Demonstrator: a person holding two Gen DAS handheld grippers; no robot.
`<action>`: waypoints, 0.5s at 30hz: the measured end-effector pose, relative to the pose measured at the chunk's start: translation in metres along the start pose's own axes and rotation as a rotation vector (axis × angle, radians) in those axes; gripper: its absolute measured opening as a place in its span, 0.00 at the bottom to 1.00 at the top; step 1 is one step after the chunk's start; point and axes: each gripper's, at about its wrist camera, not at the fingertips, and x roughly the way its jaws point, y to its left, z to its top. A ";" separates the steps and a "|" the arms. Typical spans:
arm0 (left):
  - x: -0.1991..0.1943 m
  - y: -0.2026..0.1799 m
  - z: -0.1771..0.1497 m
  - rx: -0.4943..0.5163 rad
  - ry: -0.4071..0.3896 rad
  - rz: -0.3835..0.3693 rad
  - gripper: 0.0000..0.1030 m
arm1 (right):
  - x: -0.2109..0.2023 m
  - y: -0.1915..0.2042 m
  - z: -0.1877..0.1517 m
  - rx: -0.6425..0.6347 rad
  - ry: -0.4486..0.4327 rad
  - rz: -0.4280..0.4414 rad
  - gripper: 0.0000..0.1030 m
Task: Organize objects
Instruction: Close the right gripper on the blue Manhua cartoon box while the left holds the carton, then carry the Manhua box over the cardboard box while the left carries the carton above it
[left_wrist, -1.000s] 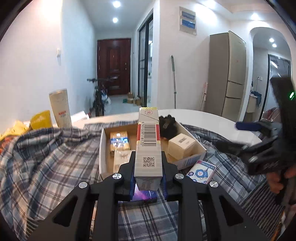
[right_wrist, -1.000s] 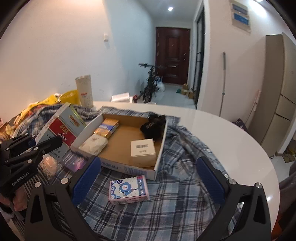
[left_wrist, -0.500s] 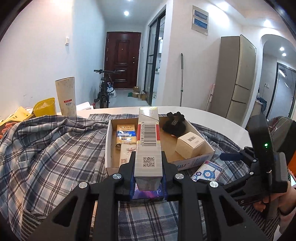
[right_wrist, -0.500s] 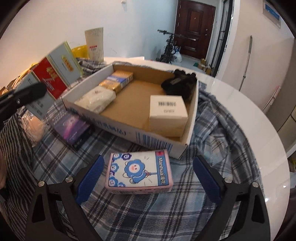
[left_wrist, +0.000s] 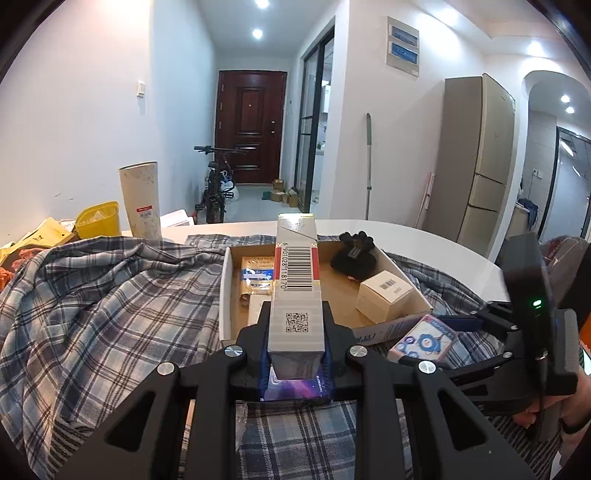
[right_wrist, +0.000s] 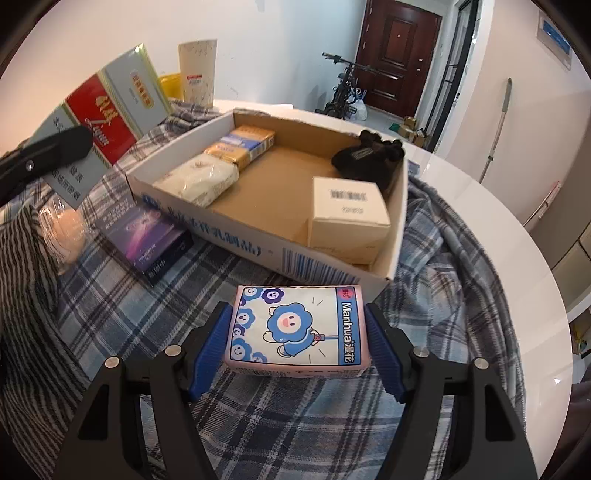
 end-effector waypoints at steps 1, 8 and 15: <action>0.000 0.002 0.001 -0.008 0.002 0.005 0.23 | -0.003 -0.001 0.001 0.007 -0.010 -0.001 0.68; -0.007 0.012 0.014 -0.050 -0.004 0.031 0.23 | -0.041 -0.009 0.017 0.027 -0.110 -0.013 0.68; -0.013 0.010 0.036 -0.028 -0.042 0.061 0.23 | -0.074 -0.012 0.058 0.033 -0.244 -0.044 0.68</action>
